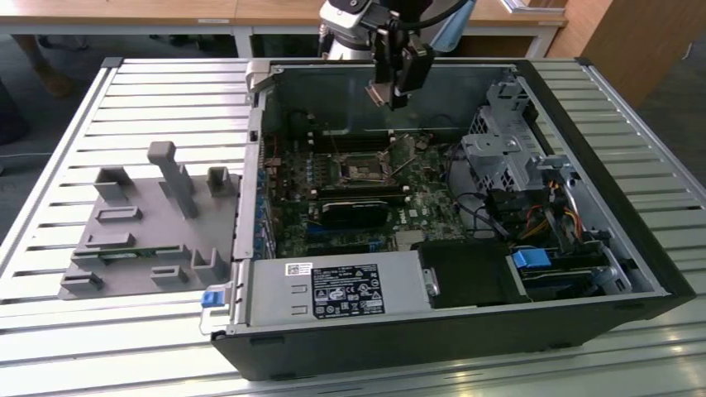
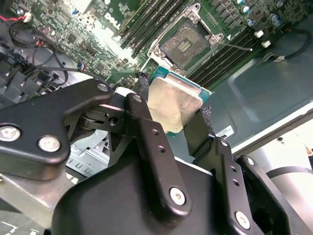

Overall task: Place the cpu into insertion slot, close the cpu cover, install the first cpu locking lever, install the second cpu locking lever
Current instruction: 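Place the cpu into insertion slot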

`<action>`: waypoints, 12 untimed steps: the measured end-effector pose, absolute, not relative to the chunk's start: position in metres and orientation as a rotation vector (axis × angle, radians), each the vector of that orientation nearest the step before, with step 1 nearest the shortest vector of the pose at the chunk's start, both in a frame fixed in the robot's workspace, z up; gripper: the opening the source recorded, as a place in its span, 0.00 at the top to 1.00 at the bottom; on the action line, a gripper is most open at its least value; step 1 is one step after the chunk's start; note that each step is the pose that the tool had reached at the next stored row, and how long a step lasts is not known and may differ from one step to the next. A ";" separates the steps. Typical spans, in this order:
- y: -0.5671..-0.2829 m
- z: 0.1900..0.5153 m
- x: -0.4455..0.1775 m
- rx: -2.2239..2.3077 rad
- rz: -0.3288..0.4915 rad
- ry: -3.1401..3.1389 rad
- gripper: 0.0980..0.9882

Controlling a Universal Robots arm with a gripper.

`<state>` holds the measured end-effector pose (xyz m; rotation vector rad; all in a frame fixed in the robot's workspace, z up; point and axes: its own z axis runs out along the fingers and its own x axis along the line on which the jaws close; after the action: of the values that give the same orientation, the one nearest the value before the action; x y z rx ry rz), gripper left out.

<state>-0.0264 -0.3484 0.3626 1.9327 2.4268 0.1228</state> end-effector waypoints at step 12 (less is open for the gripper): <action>-0.348 0.351 -0.026 1.995 0.098 2.369 0.50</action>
<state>-0.0262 -0.3483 0.3512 1.9953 2.3686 0.0985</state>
